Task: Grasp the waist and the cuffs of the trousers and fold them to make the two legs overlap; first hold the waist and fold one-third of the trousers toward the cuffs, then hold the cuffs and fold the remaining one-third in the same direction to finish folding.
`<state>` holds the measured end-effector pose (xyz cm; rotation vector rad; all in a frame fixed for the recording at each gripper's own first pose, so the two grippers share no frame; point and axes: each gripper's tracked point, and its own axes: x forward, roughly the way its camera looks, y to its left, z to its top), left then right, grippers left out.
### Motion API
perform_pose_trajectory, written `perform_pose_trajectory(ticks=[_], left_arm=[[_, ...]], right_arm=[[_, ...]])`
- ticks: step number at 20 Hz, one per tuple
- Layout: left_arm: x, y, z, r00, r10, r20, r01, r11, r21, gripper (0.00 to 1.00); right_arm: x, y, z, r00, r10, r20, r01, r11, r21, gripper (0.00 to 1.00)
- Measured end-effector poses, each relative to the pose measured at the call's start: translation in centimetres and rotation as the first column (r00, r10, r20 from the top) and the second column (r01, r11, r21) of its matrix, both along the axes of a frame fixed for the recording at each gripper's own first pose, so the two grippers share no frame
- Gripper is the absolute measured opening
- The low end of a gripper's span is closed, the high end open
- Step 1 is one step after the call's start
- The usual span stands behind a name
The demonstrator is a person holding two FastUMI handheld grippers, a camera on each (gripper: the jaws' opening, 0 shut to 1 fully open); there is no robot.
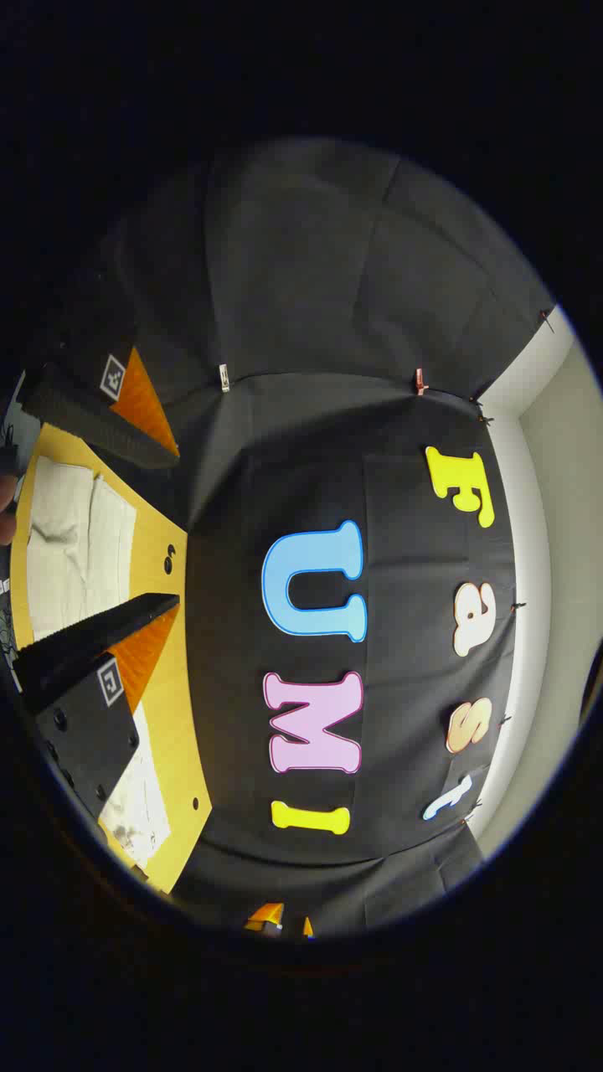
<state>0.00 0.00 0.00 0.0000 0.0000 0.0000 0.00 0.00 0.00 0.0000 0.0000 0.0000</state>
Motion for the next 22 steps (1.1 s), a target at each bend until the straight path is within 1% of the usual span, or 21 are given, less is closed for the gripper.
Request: perform_pose_trajectory(ticks=[7,10,14,16,18,19,20,21,22], left_arm=[[-0.1,-0.5,-0.9,0.999,-0.027,-0.017,0.028,0.999,0.027,0.95],[-0.1,-0.5,-1.4,0.999,-0.034,-0.030,0.035,0.998,0.045,0.95],[-0.1,0.1,-2.4,0.998,-0.040,-0.041,0.044,0.995,0.089,0.97],[-0.3,0.3,-3.5,0.997,-0.056,-0.057,0.064,0.989,0.136,0.97],[-0.4,0.6,-5.7,0.992,-0.076,-0.097,0.096,0.971,0.219,0.97],[-0.5,0.6,-7.2,0.988,-0.089,-0.125,0.120,0.955,0.271,0.97],[-0.3,0.6,-8.7,0.982,-0.105,-0.160,0.153,0.932,0.327,0.97],[-0.3,0.5,-10.4,0.972,-0.128,-0.198,0.197,0.902,0.384,0.97],[-0.2,0.0,-12.2,0.956,-0.159,-0.245,0.255,0.863,0.436,0.97]], right_arm=[[0.0,0.2,-0.5,1.000,-0.002,-0.012,0.002,1.000,-0.004,0.97],[-0.1,0.1,-0.5,1.000,0.002,-0.011,-0.002,1.000,-0.021,0.97],[-0.2,0.1,-1.0,1.000,0.008,-0.018,-0.009,0.999,-0.043,0.97],[-0.5,0.0,-1.6,1.000,0.014,-0.023,-0.016,0.996,-0.090,0.97],[-0.7,0.0,-3.1,0.999,0.033,-0.041,-0.039,0.988,-0.153,0.97],[-0.9,0.0,-4.2,0.997,0.045,-0.057,-0.055,0.980,-0.190,0.97],[-1.3,0.1,-5.6,0.995,0.054,-0.078,-0.071,0.970,-0.234,0.97],[-1.7,0.0,-7.0,0.992,0.061,-0.111,-0.089,0.957,-0.276,0.97],[-2.1,0.3,-8.8,0.987,0.075,-0.145,-0.117,0.943,-0.312,0.97]])
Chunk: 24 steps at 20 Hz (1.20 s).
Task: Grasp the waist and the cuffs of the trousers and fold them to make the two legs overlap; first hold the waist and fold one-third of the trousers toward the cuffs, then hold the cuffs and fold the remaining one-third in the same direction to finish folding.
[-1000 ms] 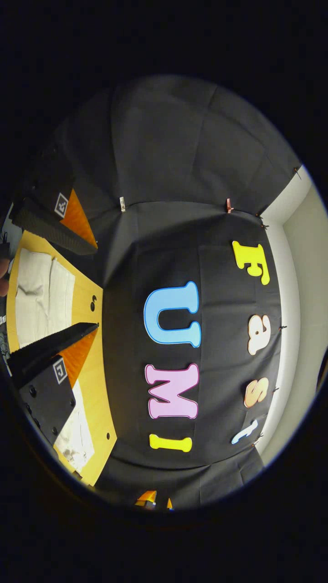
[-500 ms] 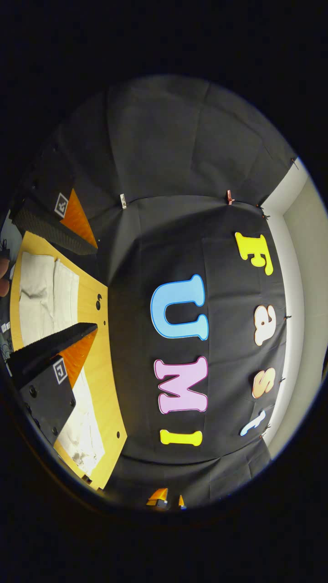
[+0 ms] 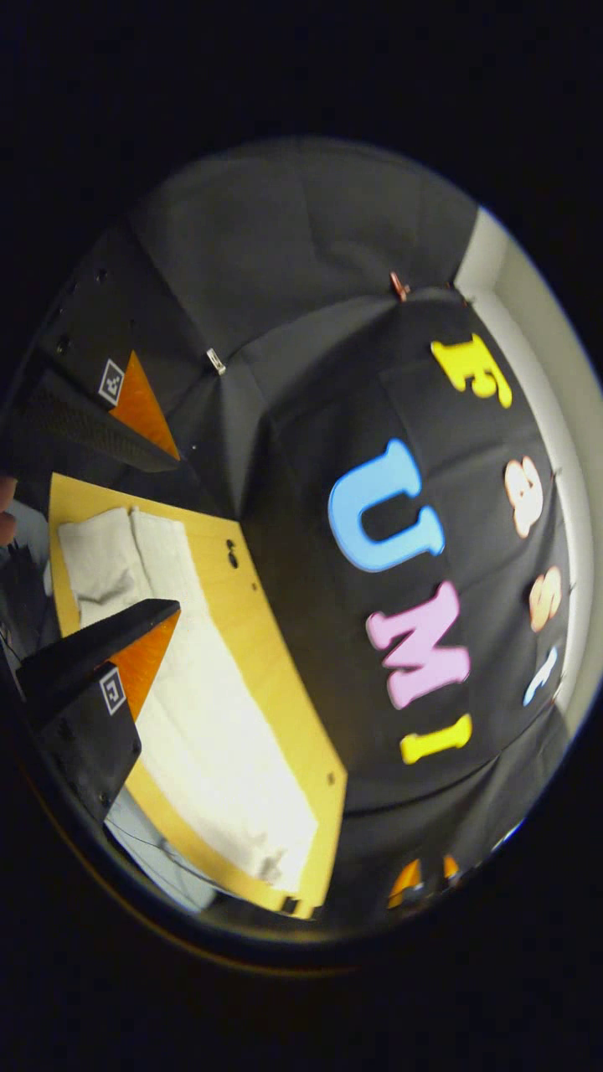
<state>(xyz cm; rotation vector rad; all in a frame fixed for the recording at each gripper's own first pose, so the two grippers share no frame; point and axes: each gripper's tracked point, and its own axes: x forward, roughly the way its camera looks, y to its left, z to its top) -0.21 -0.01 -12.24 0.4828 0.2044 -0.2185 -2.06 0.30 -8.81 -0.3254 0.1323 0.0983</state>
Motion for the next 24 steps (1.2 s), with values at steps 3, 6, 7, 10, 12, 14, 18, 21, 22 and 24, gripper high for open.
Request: perform_pose_trajectory(ticks=[3,6,7,10,12,14,18,21,22,24], left_arm=[[-0.1,-0.7,-6.5,0.988,-0.105,-0.114,0.124,0.978,0.167,0.97],[0.0,0.4,-12.2,0.967,-0.135,-0.216,0.194,0.939,0.284,0.96],[0.2,0.8,-14.1,0.959,-0.138,-0.249,0.217,0.920,0.325,0.96],[1.0,1.9,-18.8,0.930,-0.156,-0.332,0.293,0.861,0.417,0.96],[1.9,1.9,-20.9,0.911,-0.170,-0.376,0.340,0.826,0.450,0.96],[2.8,1.8,-22.2,0.893,-0.184,-0.411,0.377,0.805,0.459,0.96],[4.9,2.3,-23.7,0.873,-0.183,-0.453,0.418,0.760,0.497,0.96],[6.4,2.0,-24.0,0.871,-0.171,-0.460,0.416,0.754,0.508,0.96],[6.8,1.7,-24.0,0.870,-0.173,-0.462,0.422,0.745,0.516,0.96],[7.7,0.9,-24.4,0.863,-0.184,-0.471,0.447,0.712,0.541,0.93]], right_arm=[[-1.3,1.1,-4.2,0.995,0.072,-0.071,-0.080,0.990,-0.116,0.97],[-2.6,2.8,-7.0,0.978,0.172,-0.119,-0.196,0.952,-0.235,0.97],[-3.1,3.3,-8.3,0.970,0.201,-0.133,-0.231,0.936,-0.267,0.97],[-4.3,4.6,-13.7,0.940,0.269,-0.208,-0.325,0.892,-0.315,0.97],[-4.5,4.7,-16.3,0.921,0.289,-0.261,-0.365,0.873,-0.324,0.98],[-4.7,5.0,-19.1,0.898,0.316,-0.308,-0.411,0.851,-0.326,0.97],[-4.1,4.7,-23.3,0.861,0.358,-0.360,-0.486,0.789,-0.376,0.97],[-3.6,4.8,-25.7,0.846,0.371,-0.383,-0.510,0.774,-0.376,0.97],[-3.3,5.1,-26.1,0.841,0.377,-0.387,-0.518,0.765,-0.382,0.97],[-2.9,5.6,-26.9,0.831,0.395,-0.392,-0.539,0.746,-0.391,0.97]])
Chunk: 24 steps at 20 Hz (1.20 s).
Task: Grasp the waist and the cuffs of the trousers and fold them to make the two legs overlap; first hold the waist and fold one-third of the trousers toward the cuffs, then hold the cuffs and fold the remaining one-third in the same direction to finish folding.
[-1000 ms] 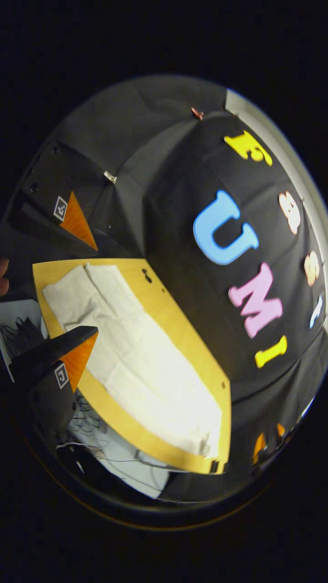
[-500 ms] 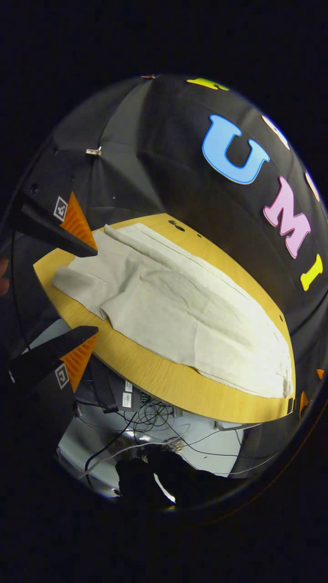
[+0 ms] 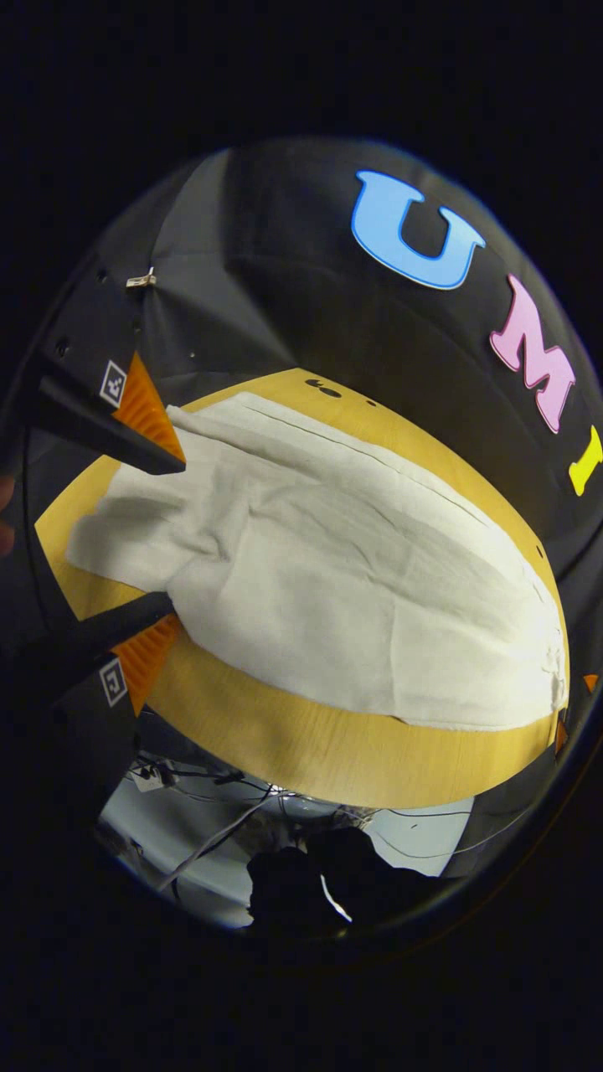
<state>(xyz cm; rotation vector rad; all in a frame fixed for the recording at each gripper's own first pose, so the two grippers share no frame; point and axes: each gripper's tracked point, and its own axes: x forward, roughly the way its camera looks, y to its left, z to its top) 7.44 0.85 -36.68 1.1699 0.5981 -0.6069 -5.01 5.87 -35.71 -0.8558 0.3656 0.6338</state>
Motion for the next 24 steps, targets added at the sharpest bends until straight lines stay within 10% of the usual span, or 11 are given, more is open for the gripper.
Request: perform_pose_trajectory(ticks=[3,12,13,16,17,24], left_arm=[[0.9,-0.4,-0.8,0.998,-0.032,-0.052,0.035,0.999,0.041,0.83],[4.0,0.0,-2.6,0.991,0.019,-0.132,0.000,0.990,0.140,0.11],[4.2,-0.2,-2.6,0.994,0.004,-0.111,0.012,0.989,0.145,0.10],[4.2,-0.1,-2.7,0.997,0.011,-0.081,-0.001,0.992,0.124,0.06],[4.2,0.0,-2.8,0.996,0.025,-0.089,-0.015,0.994,0.106,0.06],[4.3,-0.4,-1.2,0.983,0.131,-0.126,-0.138,0.989,-0.049,0.06]], right_arm=[[1.1,0.9,-1.4,0.998,0.055,-0.021,-0.055,0.998,-0.020,0.97],[7.0,3.5,-2.4,0.989,0.145,0.033,-0.141,0.985,-0.098,0.96],[6.6,4.0,-3.6,0.987,0.159,-0.004,-0.159,0.982,-0.100,0.91],[6.3,4.1,-5.0,0.984,0.162,-0.079,-0.171,0.977,-0.126,0.16],[6.2,4.3,-5.1,0.981,0.158,-0.109,-0.170,0.980,-0.103,0.08],[7.7,3.0,-0.3,0.977,0.056,-0.206,-0.049,0.998,0.037,0.05]])
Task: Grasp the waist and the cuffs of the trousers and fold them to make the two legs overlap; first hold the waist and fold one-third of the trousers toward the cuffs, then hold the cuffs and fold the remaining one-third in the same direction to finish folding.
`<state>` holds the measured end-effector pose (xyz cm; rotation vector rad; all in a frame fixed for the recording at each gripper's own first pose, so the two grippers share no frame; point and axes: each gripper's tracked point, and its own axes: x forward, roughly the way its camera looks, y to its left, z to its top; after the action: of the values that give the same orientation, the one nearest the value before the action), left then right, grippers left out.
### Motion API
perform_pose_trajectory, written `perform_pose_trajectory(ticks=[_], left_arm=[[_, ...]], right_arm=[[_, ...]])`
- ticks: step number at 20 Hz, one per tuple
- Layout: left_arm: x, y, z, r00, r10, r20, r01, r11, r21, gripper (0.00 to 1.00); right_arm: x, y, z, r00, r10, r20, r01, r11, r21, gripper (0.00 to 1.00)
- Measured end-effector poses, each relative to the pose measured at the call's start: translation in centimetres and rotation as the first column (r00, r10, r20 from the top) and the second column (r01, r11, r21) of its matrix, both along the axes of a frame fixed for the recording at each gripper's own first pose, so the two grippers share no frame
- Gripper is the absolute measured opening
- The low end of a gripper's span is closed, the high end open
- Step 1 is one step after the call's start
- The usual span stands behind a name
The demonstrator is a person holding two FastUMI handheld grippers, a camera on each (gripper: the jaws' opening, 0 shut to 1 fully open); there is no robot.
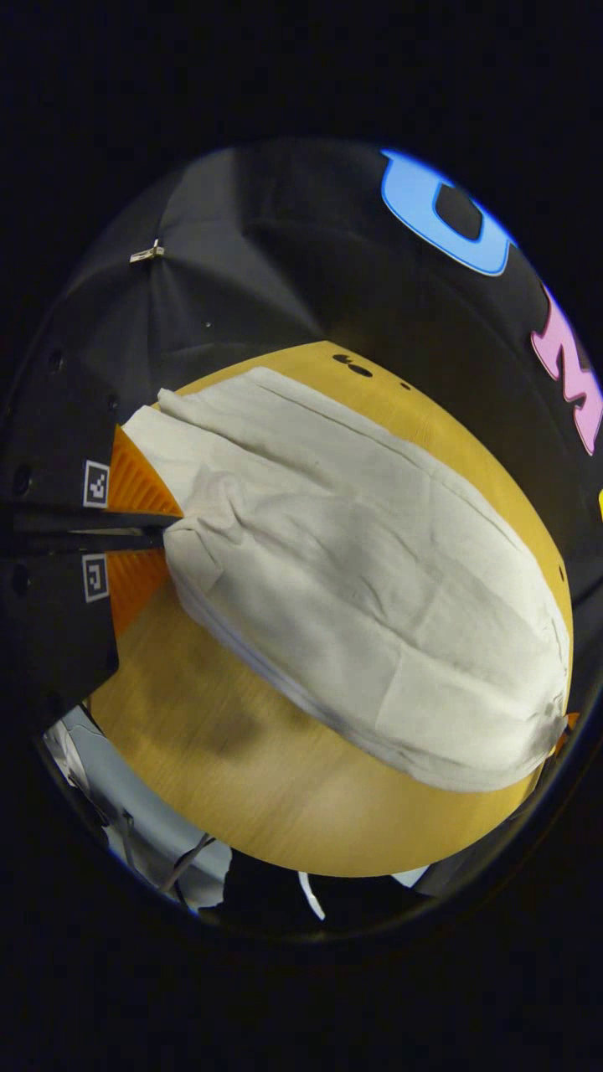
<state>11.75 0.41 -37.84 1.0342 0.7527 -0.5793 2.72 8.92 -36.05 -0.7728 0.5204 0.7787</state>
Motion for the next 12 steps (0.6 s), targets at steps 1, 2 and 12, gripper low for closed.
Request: perform_pose_trajectory(ticks=[1,2,12], left_arm=[[0.2,0.2,0.5,1.000,0.025,0.013,-0.025,0.999,-0.022,0.06],[0.6,0.2,1.1,0.998,0.054,0.027,-0.052,0.997,-0.049,0.06],[9.0,-1.2,6.8,0.965,0.214,0.151,-0.181,0.962,-0.206,0.06]], right_arm=[[0.4,0.0,1.0,1.000,-0.014,0.008,0.014,1.000,0.011,0.05],[1.0,-0.1,1.6,0.999,-0.031,0.008,0.030,0.999,0.025,0.05],[10.0,-0.8,6.2,0.967,-0.257,0.000,0.253,0.955,0.155,0.05]])
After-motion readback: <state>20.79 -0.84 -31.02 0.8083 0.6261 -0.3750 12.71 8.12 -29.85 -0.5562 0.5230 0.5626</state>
